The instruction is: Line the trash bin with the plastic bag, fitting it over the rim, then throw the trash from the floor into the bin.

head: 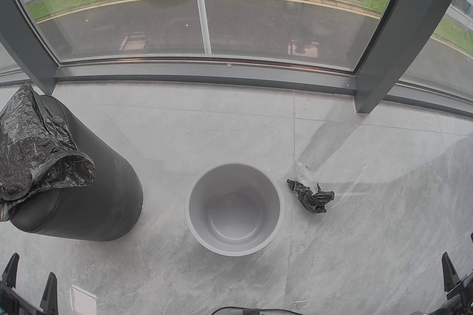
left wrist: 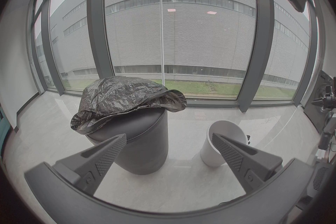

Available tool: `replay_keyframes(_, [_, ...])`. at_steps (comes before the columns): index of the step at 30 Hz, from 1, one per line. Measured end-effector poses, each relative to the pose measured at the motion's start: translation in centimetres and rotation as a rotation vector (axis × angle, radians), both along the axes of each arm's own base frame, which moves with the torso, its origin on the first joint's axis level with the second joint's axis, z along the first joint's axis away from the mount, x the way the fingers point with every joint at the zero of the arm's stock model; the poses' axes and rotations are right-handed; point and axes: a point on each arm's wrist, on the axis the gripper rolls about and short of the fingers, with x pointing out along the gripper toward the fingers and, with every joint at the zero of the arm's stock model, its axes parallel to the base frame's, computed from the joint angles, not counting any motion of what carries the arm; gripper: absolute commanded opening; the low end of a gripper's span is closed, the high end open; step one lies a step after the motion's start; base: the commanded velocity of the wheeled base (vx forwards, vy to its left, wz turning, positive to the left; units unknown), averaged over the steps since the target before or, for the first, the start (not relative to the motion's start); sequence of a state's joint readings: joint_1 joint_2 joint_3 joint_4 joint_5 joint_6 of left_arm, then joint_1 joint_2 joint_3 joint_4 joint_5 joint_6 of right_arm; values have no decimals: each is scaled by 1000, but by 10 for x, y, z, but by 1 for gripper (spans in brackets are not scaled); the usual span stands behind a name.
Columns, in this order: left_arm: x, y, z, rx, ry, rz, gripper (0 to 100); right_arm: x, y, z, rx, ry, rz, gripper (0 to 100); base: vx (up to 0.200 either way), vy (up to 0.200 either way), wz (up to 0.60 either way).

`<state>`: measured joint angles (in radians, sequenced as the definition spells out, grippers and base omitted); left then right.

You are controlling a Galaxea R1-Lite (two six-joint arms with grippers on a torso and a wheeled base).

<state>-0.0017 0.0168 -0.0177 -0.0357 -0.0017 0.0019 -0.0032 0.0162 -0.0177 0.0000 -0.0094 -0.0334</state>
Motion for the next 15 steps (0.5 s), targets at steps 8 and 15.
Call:
replay_keyframes(8, [-13,0,49,13,-117,-54,100,0,1,1,-37,-6,40,100,0,0,0])
replay_keyframes(15, [-21,1,105,102,-187,-112,100,0,1,1,-50,-12,59,100,0,0,0])
